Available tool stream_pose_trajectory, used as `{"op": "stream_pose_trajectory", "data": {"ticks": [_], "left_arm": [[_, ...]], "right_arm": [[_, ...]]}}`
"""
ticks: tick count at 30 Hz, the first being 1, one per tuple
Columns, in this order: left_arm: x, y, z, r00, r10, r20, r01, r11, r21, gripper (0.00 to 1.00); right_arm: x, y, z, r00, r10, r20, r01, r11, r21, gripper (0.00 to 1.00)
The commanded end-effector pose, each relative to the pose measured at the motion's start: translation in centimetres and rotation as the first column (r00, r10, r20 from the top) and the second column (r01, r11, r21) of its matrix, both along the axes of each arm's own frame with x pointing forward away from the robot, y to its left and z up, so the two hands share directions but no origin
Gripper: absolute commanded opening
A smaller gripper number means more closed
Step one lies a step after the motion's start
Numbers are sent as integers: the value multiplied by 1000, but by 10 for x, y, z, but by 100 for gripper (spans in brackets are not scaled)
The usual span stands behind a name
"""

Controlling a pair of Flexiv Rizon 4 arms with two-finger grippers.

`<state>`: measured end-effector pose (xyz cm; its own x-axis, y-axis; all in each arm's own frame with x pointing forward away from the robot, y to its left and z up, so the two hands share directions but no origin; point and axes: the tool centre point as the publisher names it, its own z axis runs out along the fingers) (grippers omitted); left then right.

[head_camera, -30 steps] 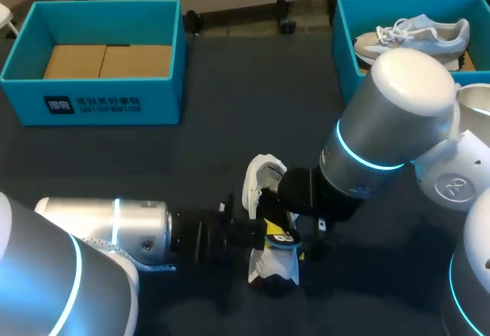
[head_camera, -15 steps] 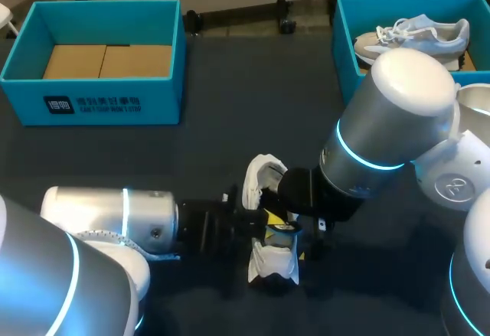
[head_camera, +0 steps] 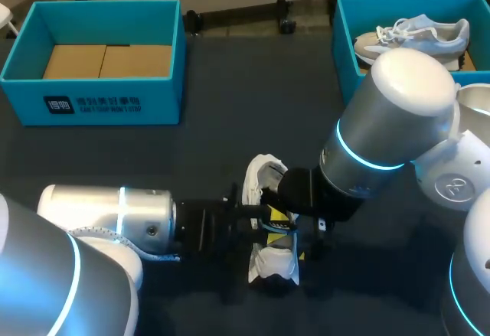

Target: Take the shoe out of the shoebox, open the shoe tongue, remove and reinsert the insole, then place the shoe into the shoebox

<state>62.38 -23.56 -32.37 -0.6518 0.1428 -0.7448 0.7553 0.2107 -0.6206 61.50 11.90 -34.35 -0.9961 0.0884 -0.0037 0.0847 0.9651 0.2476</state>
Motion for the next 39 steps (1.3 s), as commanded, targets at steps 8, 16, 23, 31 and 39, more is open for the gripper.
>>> {"op": "stream_pose_trajectory", "data": {"ticks": [8, 16, 23, 31, 39], "left_arm": [[-9, 3, -12, 996, -53, 78, 48, 996, 70, 0], [11, 3, -28, 996, -23, 89, 14, 995, 100, 0], [7, 7, -23, 997, -12, 73, 6, 996, 89, 0], [-8, 15, -5, 998, -21, 53, 18, 998, 54, 37], [-14, 11, -2, 996, -49, 72, 44, 997, 66, 0]], "right_arm": [[-1, 1, -2, 1000, -2, 2, 2, 1000, 0, 100], [-1, 1, -2, 1000, -2, 2, 2, 1000, 0, 100], [-1, 1, -2, 1000, -2, 2, 2, 1000, 0, 100], [-1, 1, -2, 1000, -2, 2, 2, 1000, 0, 100], [-1, 1, -2, 1000, -2, 2, 2, 1000, 0, 100]]}}
